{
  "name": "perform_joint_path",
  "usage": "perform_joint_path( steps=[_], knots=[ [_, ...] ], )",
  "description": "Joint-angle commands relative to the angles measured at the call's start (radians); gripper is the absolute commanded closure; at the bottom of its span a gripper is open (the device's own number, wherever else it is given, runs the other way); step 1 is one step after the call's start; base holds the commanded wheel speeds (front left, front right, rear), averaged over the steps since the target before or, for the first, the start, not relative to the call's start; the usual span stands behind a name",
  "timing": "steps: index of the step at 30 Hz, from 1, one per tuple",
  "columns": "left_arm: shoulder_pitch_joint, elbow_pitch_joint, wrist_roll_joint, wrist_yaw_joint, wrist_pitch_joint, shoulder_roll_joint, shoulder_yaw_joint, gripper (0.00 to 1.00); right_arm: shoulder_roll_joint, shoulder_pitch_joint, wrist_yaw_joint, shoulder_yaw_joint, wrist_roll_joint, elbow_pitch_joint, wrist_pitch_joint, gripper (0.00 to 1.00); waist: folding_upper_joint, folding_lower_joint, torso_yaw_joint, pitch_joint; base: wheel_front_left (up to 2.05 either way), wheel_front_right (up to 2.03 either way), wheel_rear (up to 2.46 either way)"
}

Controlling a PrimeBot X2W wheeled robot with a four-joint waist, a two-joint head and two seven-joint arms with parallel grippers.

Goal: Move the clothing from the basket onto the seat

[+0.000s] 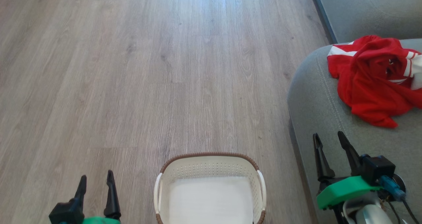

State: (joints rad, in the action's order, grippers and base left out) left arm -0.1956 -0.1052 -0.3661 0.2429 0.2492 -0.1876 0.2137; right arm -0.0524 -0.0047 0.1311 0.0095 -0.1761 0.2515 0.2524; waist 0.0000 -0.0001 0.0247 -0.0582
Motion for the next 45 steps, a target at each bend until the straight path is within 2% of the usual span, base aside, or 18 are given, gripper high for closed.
perform_joint_path(
  steps=[1, 13, 14, 18, 45],
  knots=[
    [0.035, 0.025, 0.01, -0.007, 0.013, 0.0, -0.043, 0.0, 0.002, -0.026, 0.0, 0.025, -0.005, -0.034, 0.009, 0.0, 0.0, 0.0001, 0.001, 0.0, 0.0, 0.0, 0.0],
    [0.03, 0.009, 0.032, -0.027, 0.013, 0.022, -0.067, 0.0, 0.002, -0.025, 0.0, 0.027, -0.004, -0.026, 0.009, 0.0, 0.0, 0.0001, 0.005, -0.002, 0.0, 0.0, 0.0],
    [0.0, -0.019, 0.022, -0.024, 0.0, 0.022, -0.029, 1.0, 0.0, 0.0, 0.0, 0.0, 0.0, 0.003, 0.0, 1.0, 0.0, 0.0001, 0.005, -0.002, 0.0, 0.0, 0.0],
    [-0.011, -0.08, 0.019, -0.023, -0.003, 0.039, -0.024, 1.0, 0.0, 0.023, 0.0, 0.001, -0.002, 0.069, -0.004, 1.0, 0.0, 0.0001, 0.006, -0.001, 0.0, 0.0, 0.0],
    [0.055, -0.096, -0.249, -0.096, -0.073, 0.055, -0.081, 1.0, 0.0, -0.003, 0.0, -0.025, -0.3, 0.053, -0.079, 1.0, 0.0, 0.0001, -0.001, 0.012, 0.0, 0.0, 0.0]
  ],
)
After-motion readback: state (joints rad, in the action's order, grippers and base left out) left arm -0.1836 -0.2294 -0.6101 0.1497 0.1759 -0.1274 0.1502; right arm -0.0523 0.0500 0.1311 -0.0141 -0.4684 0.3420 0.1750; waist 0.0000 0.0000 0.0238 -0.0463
